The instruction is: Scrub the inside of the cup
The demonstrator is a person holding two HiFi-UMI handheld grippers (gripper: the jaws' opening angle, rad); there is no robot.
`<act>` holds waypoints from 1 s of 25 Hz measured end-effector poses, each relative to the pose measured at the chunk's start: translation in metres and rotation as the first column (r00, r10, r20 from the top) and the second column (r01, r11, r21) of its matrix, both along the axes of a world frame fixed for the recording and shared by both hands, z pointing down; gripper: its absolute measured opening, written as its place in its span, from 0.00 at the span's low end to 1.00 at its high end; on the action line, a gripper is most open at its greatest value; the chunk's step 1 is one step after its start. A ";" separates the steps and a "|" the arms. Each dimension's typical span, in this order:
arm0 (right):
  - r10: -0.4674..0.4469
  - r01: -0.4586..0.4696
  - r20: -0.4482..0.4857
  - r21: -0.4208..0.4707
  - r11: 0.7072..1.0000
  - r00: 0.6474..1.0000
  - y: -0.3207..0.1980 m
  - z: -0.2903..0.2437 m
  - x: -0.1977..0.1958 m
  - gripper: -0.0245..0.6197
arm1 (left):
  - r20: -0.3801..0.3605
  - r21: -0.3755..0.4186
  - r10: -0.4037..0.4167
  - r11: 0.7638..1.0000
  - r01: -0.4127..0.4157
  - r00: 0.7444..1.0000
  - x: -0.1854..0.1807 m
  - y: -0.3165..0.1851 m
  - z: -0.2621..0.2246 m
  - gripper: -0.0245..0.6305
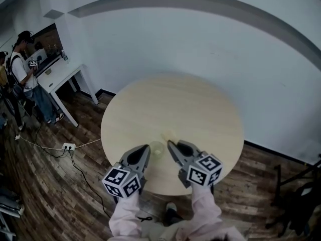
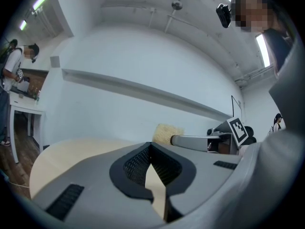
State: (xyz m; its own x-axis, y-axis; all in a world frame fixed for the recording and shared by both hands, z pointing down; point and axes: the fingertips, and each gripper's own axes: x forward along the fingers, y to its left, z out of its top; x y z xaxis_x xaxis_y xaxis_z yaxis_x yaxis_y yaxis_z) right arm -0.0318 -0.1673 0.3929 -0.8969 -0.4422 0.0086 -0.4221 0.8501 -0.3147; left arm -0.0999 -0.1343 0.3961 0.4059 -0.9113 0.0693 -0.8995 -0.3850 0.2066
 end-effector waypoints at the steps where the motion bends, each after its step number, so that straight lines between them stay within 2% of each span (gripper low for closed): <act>1: -0.007 0.007 -0.002 0.002 1.000 1.000 -0.004 -0.001 -0.001 0.06 | 0.002 0.001 -0.005 1.000 0.005 1.000 -0.001 -0.004 -0.001 0.04; 6: -0.044 0.044 -0.006 0.008 0.999 0.999 -0.021 -0.006 -0.006 0.06 | 0.007 -0.013 0.004 1.000 -0.004 1.000 0.001 -0.018 -0.001 0.04; 9: -0.074 0.074 -0.013 0.003 0.997 0.997 -0.029 -0.004 -0.011 0.06 | 0.032 -0.016 -0.025 1.000 0.026 0.999 -0.004 -0.025 0.005 0.04; 13: -0.111 0.110 -0.033 -0.013 0.994 0.993 -0.033 0.004 -0.016 0.06 | 0.042 -0.079 -0.037 0.996 0.041 0.998 -0.008 -0.024 0.027 0.04; 18: -0.148 0.146 -0.086 -0.028 0.989 0.985 -0.042 0.020 -0.023 0.06 | 0.024 -0.105 -0.070 0.992 0.073 0.997 -0.016 -0.025 0.047 0.04; 22: -0.177 0.174 -0.123 -0.041 0.984 0.976 -0.043 0.032 -0.030 0.06 | 0.061 -0.124 -0.084 0.988 0.091 0.995 -0.022 -0.029 0.056 0.04; 25: -0.197 0.192 -0.117 -0.059 0.980 0.973 -0.046 0.034 -0.037 0.06 | 0.082 -0.151 -0.077 0.985 0.088 0.994 -0.024 -0.031 0.067 0.04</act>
